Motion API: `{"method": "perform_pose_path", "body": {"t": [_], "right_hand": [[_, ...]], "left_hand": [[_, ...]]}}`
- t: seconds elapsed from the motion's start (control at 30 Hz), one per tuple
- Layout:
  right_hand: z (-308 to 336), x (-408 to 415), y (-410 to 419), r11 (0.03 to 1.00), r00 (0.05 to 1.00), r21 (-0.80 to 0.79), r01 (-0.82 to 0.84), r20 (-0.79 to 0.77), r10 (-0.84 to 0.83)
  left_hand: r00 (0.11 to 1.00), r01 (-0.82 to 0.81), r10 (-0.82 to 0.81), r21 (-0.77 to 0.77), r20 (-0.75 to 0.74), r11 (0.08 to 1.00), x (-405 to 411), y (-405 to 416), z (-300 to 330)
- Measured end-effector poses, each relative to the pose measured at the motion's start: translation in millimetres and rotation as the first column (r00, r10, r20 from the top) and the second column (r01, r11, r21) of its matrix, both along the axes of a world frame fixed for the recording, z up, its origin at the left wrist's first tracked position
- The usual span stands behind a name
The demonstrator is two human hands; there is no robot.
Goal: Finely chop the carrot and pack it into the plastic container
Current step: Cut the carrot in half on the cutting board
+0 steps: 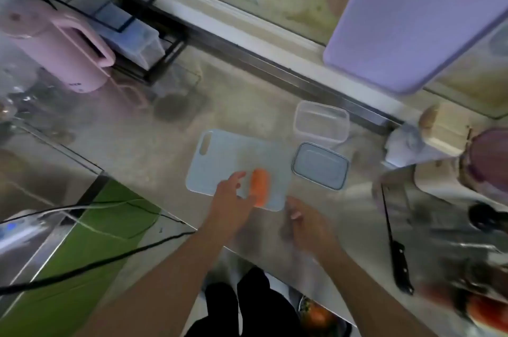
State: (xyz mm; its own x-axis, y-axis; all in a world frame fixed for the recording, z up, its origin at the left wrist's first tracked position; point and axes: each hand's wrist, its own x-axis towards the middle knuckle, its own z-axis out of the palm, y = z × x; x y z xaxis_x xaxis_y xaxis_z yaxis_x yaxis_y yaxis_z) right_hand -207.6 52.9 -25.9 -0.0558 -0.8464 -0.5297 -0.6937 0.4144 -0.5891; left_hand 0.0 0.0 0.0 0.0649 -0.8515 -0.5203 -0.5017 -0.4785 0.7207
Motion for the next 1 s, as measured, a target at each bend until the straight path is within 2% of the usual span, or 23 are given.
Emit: {"method": "perform_pose_path", "body": {"t": [0.07,0.1,0.2,0.27,0.33,0.43,0.5,0.6,0.67,0.73,0.8,0.9,1.0], "right_hand": [[-2,1,-5,0.999,0.999,0.045,-0.025,0.033,0.024],[-7,-4,-6,0.996,0.999,0.079,-0.045,-0.010,0.046],[6,-26,-6,0.998,0.996,0.043,0.043,-0.084,-0.039],[11,-57,4,0.993,0.956,0.094,0.075,-0.291,-0.045],[13,-93,20,0.972,0.848,0.156,0.177,-0.525,-0.070],[8,-131,43,0.910,0.723,0.249,0.331,-0.686,-0.076],[7,-140,51,0.873,0.704,0.261,0.413,-0.699,-0.124],[6,-149,60,0.897,0.658,0.261,0.356,-0.752,-0.042],[2,-155,65,0.886,0.635,0.234,0.401,-0.767,-0.085],[-5,-160,73,0.865,0.655,0.201,0.459,-0.735,-0.177],[-4,-162,75,0.861,0.673,0.211,0.462,-0.716,-0.185],[0,-159,75,0.864,0.767,0.249,0.437,-0.605,-0.214],[0,-152,78,0.915,0.831,0.186,0.358,-0.511,-0.221]], "left_hand": [[0.997,0.059,-0.059,-0.013,0.042,0.998,-11,-10,-1],[0.994,0.095,-0.094,-0.018,0.061,0.995,-16,-14,-3],[0.981,0.157,-0.156,0.001,0.115,0.988,-25,-20,-5],[0.978,0.160,-0.164,0.039,0.131,0.986,-28,-20,-7],[0.981,0.161,-0.167,0.070,0.102,0.985,-29,-18,-10],[0.986,0.148,-0.153,0.078,0.070,0.986,-32,-17,-13],[0.992,0.108,-0.112,0.065,0.064,0.992,-34,-16,-15],[0.997,0.058,-0.060,0.058,0.042,0.997,-36,-13,-21],[0.998,0.042,-0.045,0.065,0.038,0.997,-37,-13,-23],[0.998,0.044,-0.046,0.071,0.034,0.997,-37,-14,-25],[0.999,0.043,-0.045,0.075,0.022,0.996,-36,-14,-27],[1.000,0.019,-0.019,0.090,0.001,0.996,-36,-15,-28],[1.000,0.029,-0.028,0.101,-0.011,0.994,-34,-14,-30]]}}
